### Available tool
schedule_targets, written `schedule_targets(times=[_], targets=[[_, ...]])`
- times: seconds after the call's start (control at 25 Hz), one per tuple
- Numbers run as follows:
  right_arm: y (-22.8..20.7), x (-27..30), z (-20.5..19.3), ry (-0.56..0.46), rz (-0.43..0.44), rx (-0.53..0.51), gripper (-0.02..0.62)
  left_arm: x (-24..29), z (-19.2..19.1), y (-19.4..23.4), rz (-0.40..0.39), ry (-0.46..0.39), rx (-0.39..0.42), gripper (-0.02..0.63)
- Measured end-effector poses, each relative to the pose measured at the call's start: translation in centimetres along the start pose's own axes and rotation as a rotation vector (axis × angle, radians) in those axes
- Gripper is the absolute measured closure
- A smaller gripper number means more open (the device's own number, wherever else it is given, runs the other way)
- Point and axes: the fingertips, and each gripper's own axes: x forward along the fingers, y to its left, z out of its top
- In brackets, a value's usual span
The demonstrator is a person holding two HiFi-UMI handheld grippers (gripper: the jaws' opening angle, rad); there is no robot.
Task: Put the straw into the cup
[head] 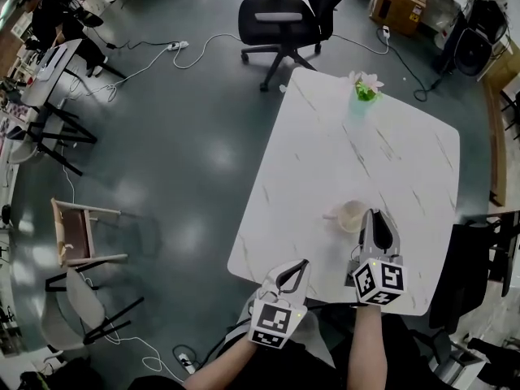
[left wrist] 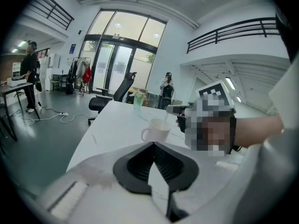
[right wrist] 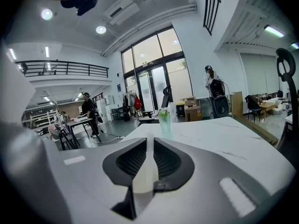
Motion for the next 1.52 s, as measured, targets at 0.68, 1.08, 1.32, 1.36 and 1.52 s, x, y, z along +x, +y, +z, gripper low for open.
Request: schedule_targets(times=[0.68, 1.08, 1.32, 1.36, 1.52], targets=[[-0.5, 1.8, -2.2, 0.051, -0.023, 0.006, 0.545, 0.8, 0.0, 1.0, -0.003, 0.012, -0.004, 0.604], [-0.8, 1.6, -3.0, 0.056, -0.027, 0.026, 0.543, 1.0, 0.3, 0.5, -0.015, 0.01, 0.006, 0.604], [-0.6, 1.3, -3.1, 0.055, -0.014, 0.04, 0.528, 0.6, 0.6, 0.3, -0.013, 0.004, 0.013, 0.604], [-0.6, 1.3, -3.0, 0.054, -0.012, 0.041, 0.517, 0.5, 0.6, 0.4, -0.012, 0.003, 0.014, 0.604], [-0.4, 1.1, -2.7, 0.048, -0.013, 0.038, 0.518, 0.5, 0.8, 0.4, -0.012, -0.002, 0.02, 0.604]])
